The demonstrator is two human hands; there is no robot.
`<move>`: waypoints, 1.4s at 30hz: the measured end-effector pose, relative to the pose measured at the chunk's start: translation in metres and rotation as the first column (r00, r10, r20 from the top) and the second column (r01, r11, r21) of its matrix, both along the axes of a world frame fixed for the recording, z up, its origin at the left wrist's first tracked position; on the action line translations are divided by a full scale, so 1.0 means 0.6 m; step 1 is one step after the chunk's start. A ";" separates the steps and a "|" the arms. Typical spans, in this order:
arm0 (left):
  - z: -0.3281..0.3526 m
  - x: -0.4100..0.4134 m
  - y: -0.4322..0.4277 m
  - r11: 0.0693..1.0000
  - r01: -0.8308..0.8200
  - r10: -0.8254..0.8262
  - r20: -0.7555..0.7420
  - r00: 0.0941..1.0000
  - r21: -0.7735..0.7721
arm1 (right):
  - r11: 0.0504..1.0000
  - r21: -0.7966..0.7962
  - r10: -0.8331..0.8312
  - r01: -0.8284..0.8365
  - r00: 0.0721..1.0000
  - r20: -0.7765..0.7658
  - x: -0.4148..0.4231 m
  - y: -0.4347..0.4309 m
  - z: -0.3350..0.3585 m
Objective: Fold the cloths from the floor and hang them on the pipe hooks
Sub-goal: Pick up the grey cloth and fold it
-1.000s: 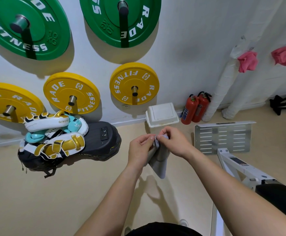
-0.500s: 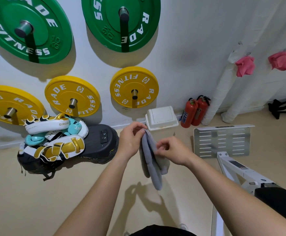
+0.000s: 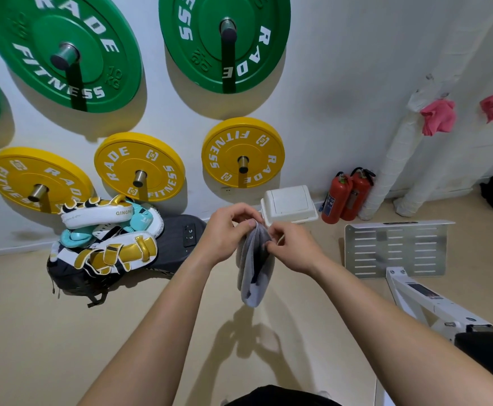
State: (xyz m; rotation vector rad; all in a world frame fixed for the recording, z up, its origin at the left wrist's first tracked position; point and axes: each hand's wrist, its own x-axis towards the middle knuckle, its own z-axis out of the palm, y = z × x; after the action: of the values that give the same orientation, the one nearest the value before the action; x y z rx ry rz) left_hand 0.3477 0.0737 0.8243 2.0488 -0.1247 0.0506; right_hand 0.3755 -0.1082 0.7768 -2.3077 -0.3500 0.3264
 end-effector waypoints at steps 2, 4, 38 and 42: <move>-0.001 0.003 0.010 1.000 -0.026 0.026 0.003 1.000 0.006 | 0.999 -0.033 -0.024 0.023 0.999 -0.022 0.000 -0.001 -0.007; -0.006 0.006 0.020 0.998 -0.056 0.056 0.011 0.998 0.002 | 0.997 -0.073 -0.034 0.031 0.998 -0.044 0.002 -0.010 -0.016; -0.131 0.056 0.102 0.802 -0.583 0.595 -0.085 0.799 0.131 | 0.963 -0.258 0.033 -0.072 0.988 -0.153 -0.029 -0.149 -0.024; -0.120 0.062 0.100 0.782 -0.611 0.621 -0.072 0.780 0.121 | 0.960 -0.272 0.043 -0.070 0.993 -0.106 -0.035 -0.154 -0.019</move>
State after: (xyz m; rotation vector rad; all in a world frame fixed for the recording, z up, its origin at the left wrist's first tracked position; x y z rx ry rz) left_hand 0.3852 0.1340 0.7522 2.0968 0.6373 0.3485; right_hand 0.3542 -0.2006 0.7653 -2.5443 -0.3386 0.5473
